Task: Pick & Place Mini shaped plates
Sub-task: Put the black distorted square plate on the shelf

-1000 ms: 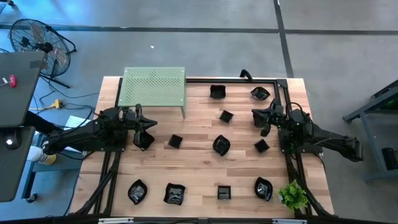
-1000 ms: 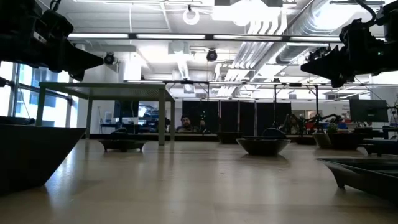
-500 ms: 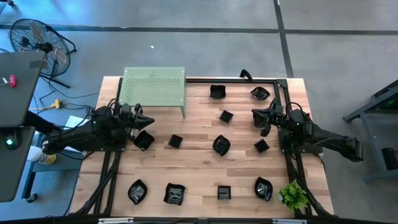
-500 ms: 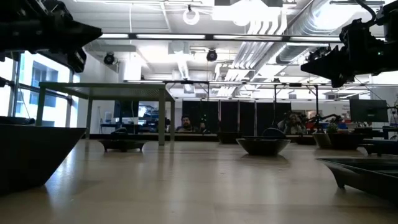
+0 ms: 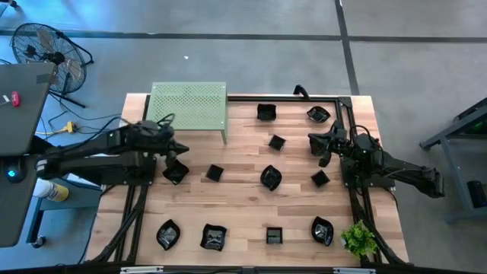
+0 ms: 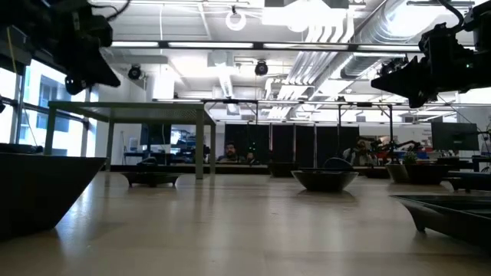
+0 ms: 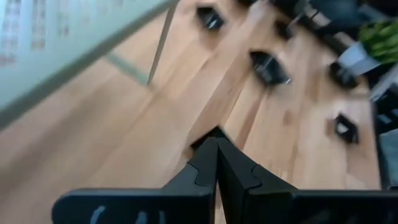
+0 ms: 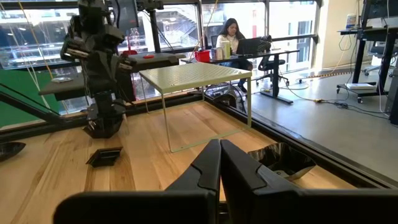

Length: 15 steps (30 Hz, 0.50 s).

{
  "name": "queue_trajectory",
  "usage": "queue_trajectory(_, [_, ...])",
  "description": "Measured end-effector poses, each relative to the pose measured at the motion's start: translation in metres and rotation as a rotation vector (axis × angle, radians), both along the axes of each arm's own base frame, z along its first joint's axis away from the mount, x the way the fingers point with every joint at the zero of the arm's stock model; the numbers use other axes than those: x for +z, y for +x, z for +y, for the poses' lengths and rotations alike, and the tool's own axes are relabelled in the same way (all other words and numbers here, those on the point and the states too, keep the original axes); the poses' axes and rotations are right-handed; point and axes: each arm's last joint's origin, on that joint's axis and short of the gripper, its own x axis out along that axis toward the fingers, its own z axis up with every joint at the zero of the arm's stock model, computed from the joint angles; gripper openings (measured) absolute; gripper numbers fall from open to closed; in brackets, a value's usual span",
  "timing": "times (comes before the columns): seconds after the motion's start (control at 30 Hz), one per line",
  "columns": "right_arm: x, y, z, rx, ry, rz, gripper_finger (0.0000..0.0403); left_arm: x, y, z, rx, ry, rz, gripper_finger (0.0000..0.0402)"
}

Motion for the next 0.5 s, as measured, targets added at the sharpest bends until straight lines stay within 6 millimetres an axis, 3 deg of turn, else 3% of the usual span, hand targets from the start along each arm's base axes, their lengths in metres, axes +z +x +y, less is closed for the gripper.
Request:
queue_trajectory(0.23, [0.000,0.000,0.000,0.000,0.000,0.000,0.0005,-0.010,0.005,-0.002,0.008,-0.176,0.175,0.0001])
queue_trajectory(0.5, [0.000,0.000,0.000,0.000,0.000,0.000,0.0005,-0.021,-0.001,-0.020,-0.072,-0.248,0.351,0.0001])
